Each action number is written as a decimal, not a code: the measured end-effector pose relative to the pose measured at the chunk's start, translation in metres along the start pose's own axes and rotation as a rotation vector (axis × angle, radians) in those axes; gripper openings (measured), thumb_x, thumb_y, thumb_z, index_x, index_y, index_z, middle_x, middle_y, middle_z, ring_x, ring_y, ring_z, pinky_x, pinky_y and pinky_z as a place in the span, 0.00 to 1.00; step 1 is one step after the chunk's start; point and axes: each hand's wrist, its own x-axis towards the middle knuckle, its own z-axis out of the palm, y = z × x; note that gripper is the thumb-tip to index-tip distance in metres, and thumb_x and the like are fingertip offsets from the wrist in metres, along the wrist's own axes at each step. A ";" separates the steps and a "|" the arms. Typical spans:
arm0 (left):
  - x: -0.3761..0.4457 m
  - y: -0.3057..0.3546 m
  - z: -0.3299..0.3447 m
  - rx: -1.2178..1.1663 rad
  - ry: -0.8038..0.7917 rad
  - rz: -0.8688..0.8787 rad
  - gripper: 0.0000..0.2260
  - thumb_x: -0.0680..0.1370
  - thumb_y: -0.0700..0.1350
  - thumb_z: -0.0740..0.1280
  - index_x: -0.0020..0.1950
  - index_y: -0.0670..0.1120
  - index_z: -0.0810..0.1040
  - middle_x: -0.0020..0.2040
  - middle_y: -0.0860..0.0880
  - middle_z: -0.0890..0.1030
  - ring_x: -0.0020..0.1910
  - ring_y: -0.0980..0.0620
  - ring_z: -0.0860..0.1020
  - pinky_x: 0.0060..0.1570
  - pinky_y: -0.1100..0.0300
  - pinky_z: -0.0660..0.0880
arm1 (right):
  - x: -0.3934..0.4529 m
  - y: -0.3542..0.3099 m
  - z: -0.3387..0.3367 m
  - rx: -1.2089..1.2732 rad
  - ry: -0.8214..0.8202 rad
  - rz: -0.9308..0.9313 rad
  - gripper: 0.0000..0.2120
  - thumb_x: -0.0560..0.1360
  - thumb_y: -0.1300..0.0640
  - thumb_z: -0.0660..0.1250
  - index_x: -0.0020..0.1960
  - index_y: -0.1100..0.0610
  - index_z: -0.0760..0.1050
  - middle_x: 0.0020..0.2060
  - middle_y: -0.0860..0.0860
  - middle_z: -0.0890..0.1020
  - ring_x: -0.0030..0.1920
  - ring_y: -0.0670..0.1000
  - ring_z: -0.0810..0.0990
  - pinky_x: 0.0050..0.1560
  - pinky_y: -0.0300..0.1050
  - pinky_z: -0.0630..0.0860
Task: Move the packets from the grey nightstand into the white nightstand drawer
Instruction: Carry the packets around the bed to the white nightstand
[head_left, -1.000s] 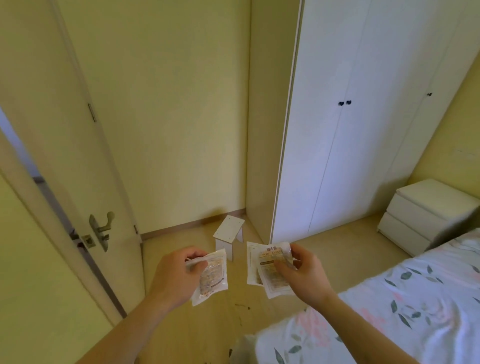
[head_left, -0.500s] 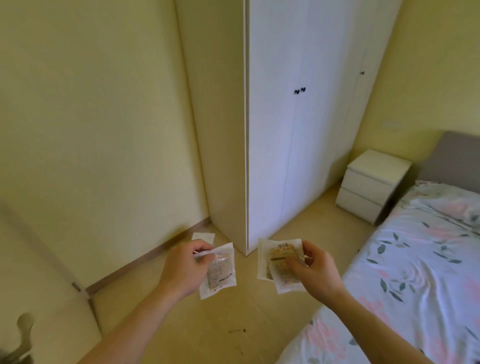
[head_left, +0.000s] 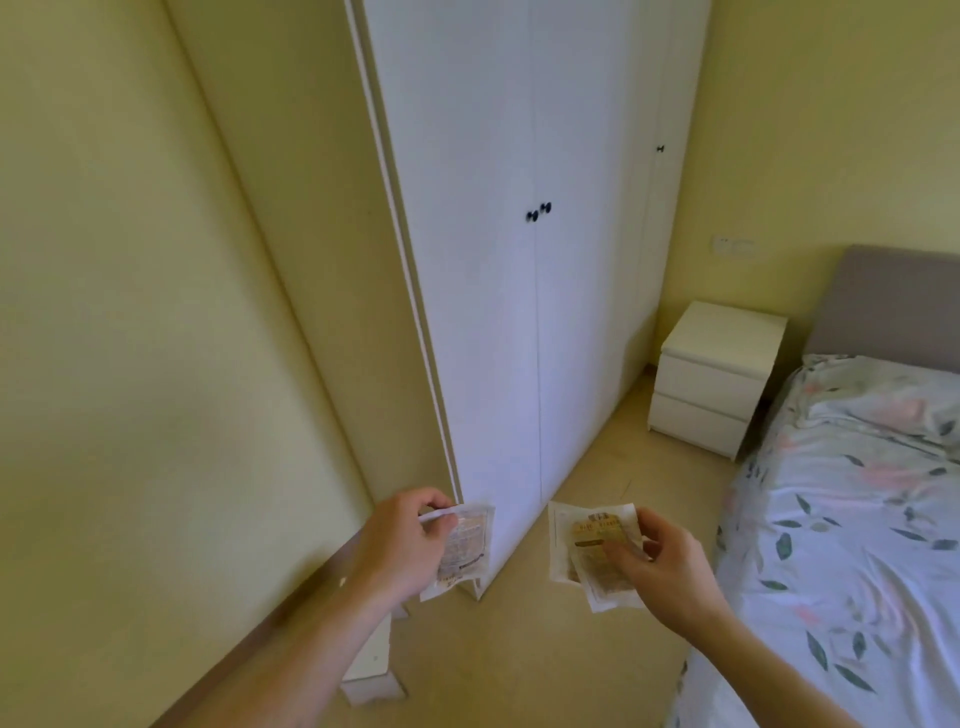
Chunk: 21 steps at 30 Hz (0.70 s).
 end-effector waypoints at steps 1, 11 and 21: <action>0.022 0.006 0.006 -0.009 -0.010 0.011 0.02 0.79 0.50 0.70 0.47 0.56 0.81 0.48 0.58 0.82 0.46 0.54 0.81 0.40 0.57 0.79 | 0.018 -0.003 -0.006 -0.008 0.021 0.001 0.07 0.78 0.56 0.72 0.54 0.46 0.81 0.49 0.41 0.86 0.49 0.43 0.86 0.43 0.42 0.85; 0.222 0.047 0.090 -0.057 -0.205 0.151 0.04 0.79 0.48 0.71 0.48 0.58 0.79 0.58 0.59 0.80 0.59 0.54 0.76 0.56 0.58 0.73 | 0.170 0.007 -0.047 -0.064 0.238 0.068 0.09 0.77 0.55 0.73 0.55 0.44 0.80 0.49 0.40 0.85 0.49 0.42 0.85 0.38 0.35 0.81; 0.393 0.067 0.164 -0.067 -0.371 0.226 0.04 0.80 0.50 0.70 0.45 0.59 0.80 0.52 0.57 0.80 0.54 0.53 0.77 0.47 0.60 0.71 | 0.309 0.019 -0.053 -0.073 0.366 0.173 0.09 0.76 0.56 0.74 0.52 0.44 0.81 0.47 0.39 0.86 0.49 0.42 0.85 0.46 0.41 0.84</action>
